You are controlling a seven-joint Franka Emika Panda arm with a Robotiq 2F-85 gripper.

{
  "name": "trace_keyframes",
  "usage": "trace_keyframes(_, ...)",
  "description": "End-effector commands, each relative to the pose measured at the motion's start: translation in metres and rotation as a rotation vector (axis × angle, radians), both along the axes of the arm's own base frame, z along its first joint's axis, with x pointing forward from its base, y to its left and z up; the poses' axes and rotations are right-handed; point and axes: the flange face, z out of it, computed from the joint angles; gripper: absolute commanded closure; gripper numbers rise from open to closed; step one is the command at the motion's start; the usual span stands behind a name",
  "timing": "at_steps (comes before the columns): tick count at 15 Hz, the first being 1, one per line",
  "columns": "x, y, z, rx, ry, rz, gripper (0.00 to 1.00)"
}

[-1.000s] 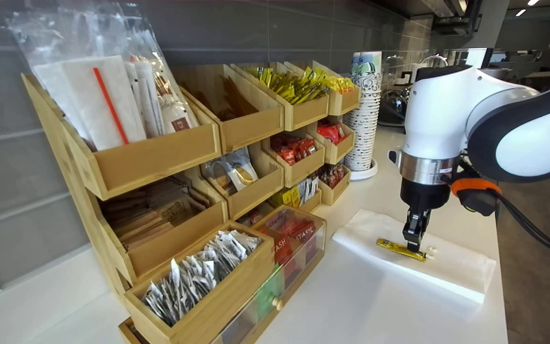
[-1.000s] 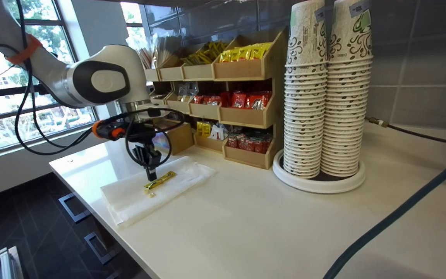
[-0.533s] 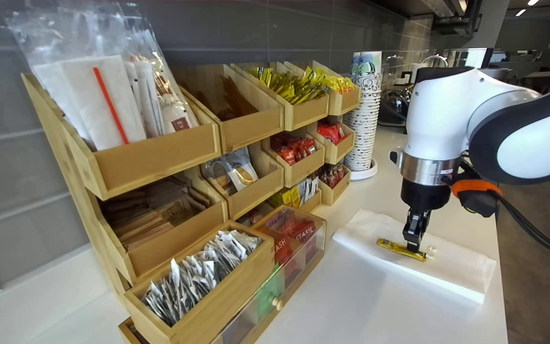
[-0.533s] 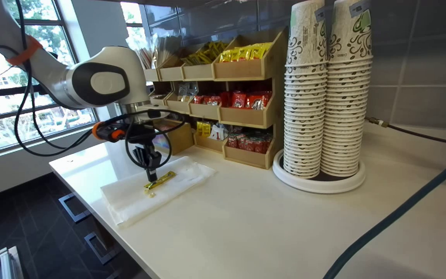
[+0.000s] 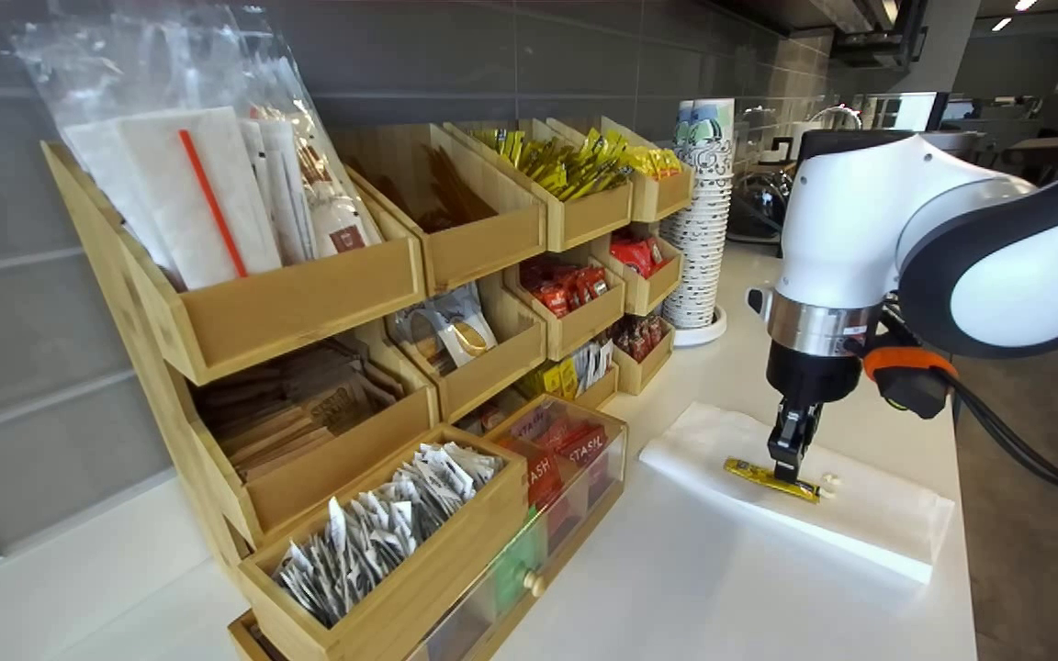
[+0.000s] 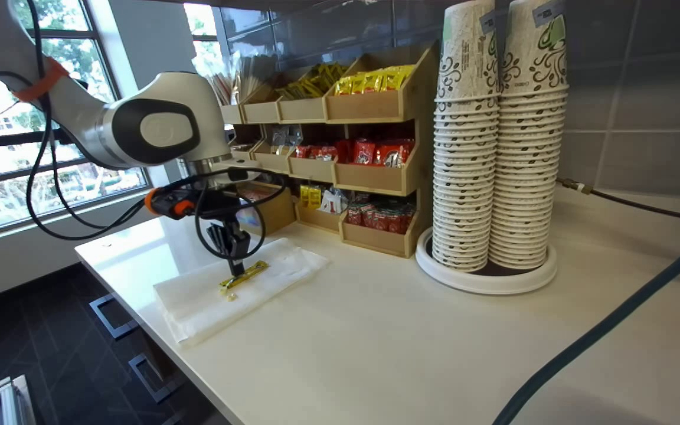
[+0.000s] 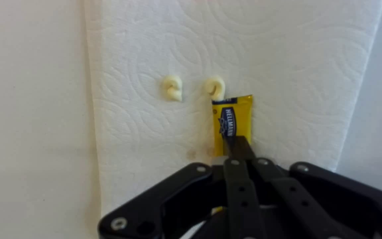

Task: Press down twice on the yellow snack.

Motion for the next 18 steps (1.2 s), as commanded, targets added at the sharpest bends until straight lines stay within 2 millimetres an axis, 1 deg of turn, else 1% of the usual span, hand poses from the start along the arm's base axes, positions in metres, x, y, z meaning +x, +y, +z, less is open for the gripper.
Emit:
trace_keyframes(1,-0.001,-0.005,-0.007,0.014,-0.027,-0.008,1.0)
trace_keyframes(15,-0.003,-0.005,-0.025,0.028,0.005,-0.018,1.0)
trace_keyframes(18,-0.003,-0.005,-0.024,0.025,0.004,-0.02,1.0)
